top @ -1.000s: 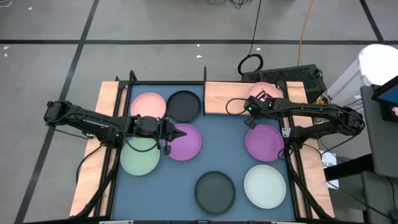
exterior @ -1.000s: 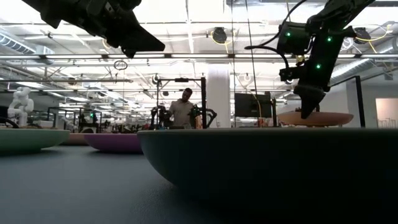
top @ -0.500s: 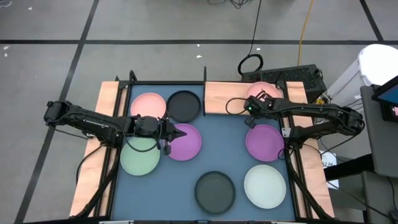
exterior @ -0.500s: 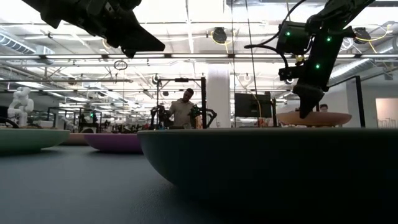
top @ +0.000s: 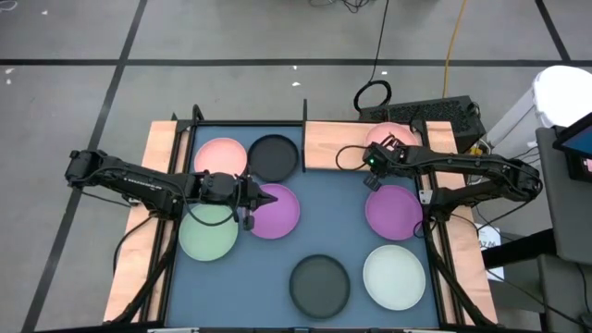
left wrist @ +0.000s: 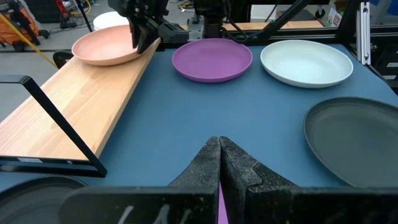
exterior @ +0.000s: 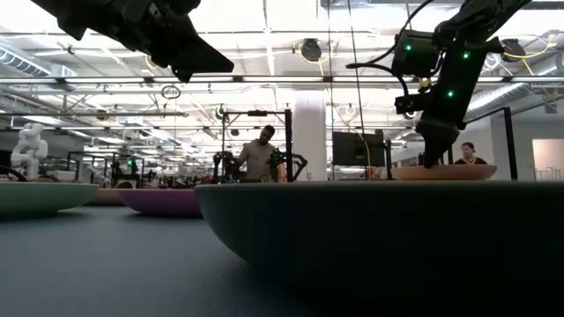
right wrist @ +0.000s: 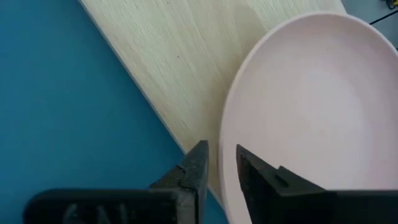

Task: Place and stack plates onto a shelf
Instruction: Put the bottom pink plate on the shelf, then put the pink plate on the shelf

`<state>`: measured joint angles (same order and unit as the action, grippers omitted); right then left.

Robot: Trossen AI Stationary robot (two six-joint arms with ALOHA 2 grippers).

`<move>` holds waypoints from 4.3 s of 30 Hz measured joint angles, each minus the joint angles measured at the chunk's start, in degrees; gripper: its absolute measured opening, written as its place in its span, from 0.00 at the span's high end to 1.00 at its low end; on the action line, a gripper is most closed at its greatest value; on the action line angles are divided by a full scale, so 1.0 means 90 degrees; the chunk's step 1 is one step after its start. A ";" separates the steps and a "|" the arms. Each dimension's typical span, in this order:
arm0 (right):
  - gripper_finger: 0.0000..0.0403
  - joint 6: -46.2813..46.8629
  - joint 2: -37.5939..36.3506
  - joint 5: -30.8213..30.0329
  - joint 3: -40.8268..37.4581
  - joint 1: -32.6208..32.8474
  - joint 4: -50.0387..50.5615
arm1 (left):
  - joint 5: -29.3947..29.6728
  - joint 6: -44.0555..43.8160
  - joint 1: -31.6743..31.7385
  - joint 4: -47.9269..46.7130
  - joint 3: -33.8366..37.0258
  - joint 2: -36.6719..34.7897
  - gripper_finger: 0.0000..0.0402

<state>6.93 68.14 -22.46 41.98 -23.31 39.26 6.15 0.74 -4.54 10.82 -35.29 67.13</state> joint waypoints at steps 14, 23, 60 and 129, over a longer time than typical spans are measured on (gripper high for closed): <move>0.82 0.0349 -0.1721 0.0034 0.0000 0.0672 -0.0009 | 0.0880 -0.0192 0.0000 -0.0089 0.0000 0.0000 1.00; 0.82 -0.0139 -0.2803 0.0865 0.0002 0.1399 0.0123 | 0.2374 -0.1809 0.0555 -0.1461 0.0000 -0.0002 0.89; 0.83 -0.0681 -0.3002 0.1197 -0.0158 0.1700 0.0113 | 0.0364 -0.4000 0.2548 -0.8009 -0.2470 -0.0002 0.79; 0.83 -0.0656 -0.3001 0.1202 -0.0158 0.1700 0.0097 | 0.0896 -0.2617 0.2871 -0.5673 -0.0885 0.1736 0.37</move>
<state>1.03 41.13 -11.64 40.56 -8.01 40.14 14.22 -22.81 21.30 -40.23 -43.25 82.76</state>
